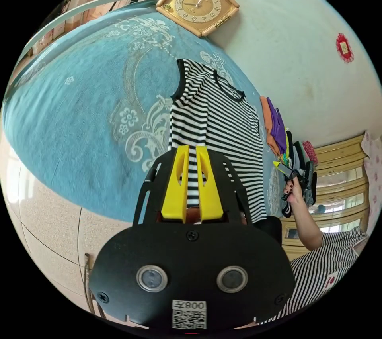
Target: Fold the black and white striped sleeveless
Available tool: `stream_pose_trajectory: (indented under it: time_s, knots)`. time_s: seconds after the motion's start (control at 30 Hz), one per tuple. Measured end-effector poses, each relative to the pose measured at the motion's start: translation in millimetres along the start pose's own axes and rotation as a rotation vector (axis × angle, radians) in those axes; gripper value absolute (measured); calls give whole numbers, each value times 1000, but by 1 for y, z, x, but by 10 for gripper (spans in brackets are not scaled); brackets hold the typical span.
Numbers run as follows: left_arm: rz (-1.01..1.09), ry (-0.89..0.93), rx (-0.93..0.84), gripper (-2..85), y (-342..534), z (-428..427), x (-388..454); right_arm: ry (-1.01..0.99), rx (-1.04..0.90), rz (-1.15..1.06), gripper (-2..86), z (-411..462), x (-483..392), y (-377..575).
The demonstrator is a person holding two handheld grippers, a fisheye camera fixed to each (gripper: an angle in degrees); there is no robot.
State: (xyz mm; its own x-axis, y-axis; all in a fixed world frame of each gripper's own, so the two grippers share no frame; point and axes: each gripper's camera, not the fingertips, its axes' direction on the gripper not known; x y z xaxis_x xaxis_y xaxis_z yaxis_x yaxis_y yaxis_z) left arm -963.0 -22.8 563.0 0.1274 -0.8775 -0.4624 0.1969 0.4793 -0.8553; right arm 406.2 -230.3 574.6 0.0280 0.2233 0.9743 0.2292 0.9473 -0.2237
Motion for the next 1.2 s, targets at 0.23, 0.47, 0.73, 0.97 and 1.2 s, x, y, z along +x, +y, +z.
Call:
stream_pose_trajectory:
  time_s: [0.23, 0.47, 0.73, 0.97, 1.2]
  knots:
    - [-177, 209, -71, 100, 96, -57, -64, -155, -43, 126, 13, -68, 17, 127]
    - [-256, 266, -133, 123, 148, -73, -94, -229, -92, 211, 64, -94, 24, 197]
    - [-274, 220, -179, 125, 173, -87, -117, -210, -110, 245, 78, -113, 19, 228]
    - [-273, 217, -186, 112, 192, -102, -131, -192, -112, 288, 81, -115, 10, 240]
    - [-232, 198, -174, 65, 211, -120, -136, -96, -106, 322, 78, -110, -3, 235]
